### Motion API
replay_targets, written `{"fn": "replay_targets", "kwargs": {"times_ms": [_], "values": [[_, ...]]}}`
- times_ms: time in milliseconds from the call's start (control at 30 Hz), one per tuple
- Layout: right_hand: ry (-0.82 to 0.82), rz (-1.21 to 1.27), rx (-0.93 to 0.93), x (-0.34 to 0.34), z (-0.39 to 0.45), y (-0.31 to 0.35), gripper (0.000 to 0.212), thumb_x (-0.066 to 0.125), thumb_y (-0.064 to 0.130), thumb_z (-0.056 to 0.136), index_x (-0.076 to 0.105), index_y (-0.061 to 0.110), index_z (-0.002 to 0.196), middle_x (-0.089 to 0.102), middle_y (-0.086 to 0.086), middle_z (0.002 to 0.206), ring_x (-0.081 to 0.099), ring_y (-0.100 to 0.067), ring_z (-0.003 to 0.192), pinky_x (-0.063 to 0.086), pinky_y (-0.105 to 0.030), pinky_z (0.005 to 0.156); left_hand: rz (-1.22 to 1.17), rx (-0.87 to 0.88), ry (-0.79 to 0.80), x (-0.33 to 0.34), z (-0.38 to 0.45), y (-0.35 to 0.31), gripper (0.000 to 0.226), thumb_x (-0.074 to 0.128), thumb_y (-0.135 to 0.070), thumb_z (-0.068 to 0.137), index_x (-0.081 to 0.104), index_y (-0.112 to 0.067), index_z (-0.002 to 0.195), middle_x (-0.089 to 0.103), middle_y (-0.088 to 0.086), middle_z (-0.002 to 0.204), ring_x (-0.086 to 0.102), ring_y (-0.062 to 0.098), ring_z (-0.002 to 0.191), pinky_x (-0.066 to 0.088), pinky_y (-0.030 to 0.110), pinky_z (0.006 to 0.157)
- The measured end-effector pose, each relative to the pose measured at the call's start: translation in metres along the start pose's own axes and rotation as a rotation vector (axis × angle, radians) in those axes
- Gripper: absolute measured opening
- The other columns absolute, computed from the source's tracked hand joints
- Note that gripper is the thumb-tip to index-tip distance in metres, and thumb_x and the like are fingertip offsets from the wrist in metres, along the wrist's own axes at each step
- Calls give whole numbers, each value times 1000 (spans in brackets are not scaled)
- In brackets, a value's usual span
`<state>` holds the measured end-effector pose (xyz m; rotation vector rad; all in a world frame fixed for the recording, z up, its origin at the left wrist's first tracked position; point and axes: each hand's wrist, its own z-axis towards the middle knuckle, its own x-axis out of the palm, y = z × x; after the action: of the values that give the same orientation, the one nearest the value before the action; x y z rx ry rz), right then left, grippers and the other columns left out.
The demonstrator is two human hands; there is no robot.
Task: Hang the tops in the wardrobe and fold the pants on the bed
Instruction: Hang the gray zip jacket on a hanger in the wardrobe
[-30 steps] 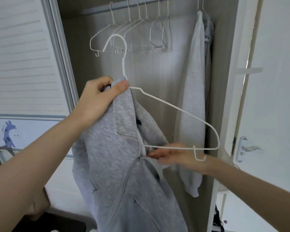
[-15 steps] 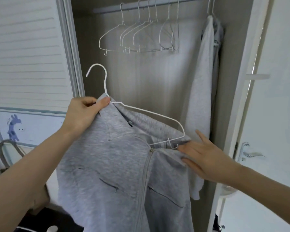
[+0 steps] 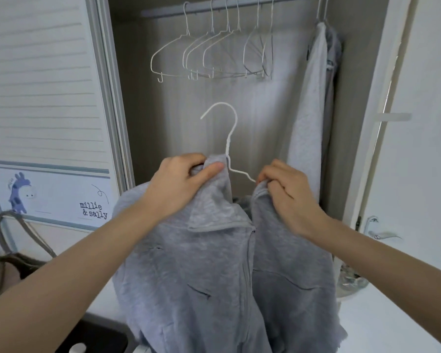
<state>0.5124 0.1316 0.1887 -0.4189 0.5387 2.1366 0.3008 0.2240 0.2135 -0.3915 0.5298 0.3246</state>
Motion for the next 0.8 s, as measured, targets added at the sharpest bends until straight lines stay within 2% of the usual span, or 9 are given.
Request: {"fn": "replay_targets", "kwargs": {"times_ms": [100, 233, 300, 433, 500, 533, 600, 700, 800], "values": [[-155, 58, 7, -14, 4, -7, 31, 33, 15, 82, 60, 10, 68, 52, -1, 70, 47, -9, 65, 39, -24, 63, -34, -5, 73, -15, -7, 19, 65, 34, -64, 91, 48, -7, 62, 47, 5, 57, 39, 13, 57, 34, 19, 59], [-189, 116, 69, -28, 12, -14, 27, 39, 17, 77, 65, 13, 69, 55, -7, 72, 51, -13, 69, 43, -32, 66, 29, -194, 40, -36, -13, 50, 82, 38, -74, 87, 54, 4, 69, 55, 22, 66, 48, 26, 60, 41, 32, 63], [-94, 126, -27, -34, 15, -6, 28, 43, 14, 71, 67, 12, 85, 57, -8, 84, 53, -17, 81, 44, -33, 73, -6, -332, -65, -40, -9, 55, 82, 45, -70, 85, 51, 9, 66, 52, 24, 62, 45, 28, 57, 41, 35, 61], [-4, 443, -13, -51, 22, 2, 64, 48, -2, 72, 45, 28, 129, 50, -5, 121, 47, -19, 114, 46, -30, 87, -146, -620, -265, -49, 1, 70, 75, 58, -63, 85, 57, 10, 69, 52, 23, 65, 46, 23, 63, 41, 32, 63], [-12, 364, 157, -53, 25, -12, 39, 49, 30, 89, 44, 44, 125, 53, -2, 122, 50, -16, 114, 46, -37, 94, -189, -687, -288, -53, 2, 76, 69, 63, -61, 83, 61, 6, 69, 52, 19, 66, 46, 23, 63, 40, 31, 62], [109, 254, 293, -53, 25, -17, 33, 42, 59, 89, 49, 45, 118, 58, 0, 117, 53, -15, 111, 45, -36, 97, -209, -706, -287, -54, 2, 79, 71, 64, -61, 82, 63, 9, 73, 54, 17, 67, 48, 23, 62, 41, 31, 62], [452, 109, 474, -53, 22, -24, 69, 21, 85, 79, 62, 35, 105, 66, 7, 107, 61, -12, 107, 44, -27, 96, -229, -730, -282, -56, 1, 83, 71, 65, -62, 80, 64, 9, 73, 55, 15, 66, 49, 23, 60, 42, 33, 62], [666, 346, 642, -50, 13, -24, 59, 36, 64, 88, 74, 20, 99, 73, 2, 101, 67, -11, 98, 48, -23, 90, -239, -736, -272, -62, -2, 91, 75, 65, -65, 78, 64, 10, 75, 55, 15, 67, 49, 24, 61, 43, 33, 62], [630, 611, 695, -50, 7, -28, 67, 70, 69, 66, 74, 11, 97, 70, -8, 101, 65, -18, 94, 52, -28, 86, -273, -736, -268, -69, -7, 93, 69, 64, -60, 82, 66, 9, 79, 54, 14, 67, 47, 24, 61, 42, 29, 59]]}}
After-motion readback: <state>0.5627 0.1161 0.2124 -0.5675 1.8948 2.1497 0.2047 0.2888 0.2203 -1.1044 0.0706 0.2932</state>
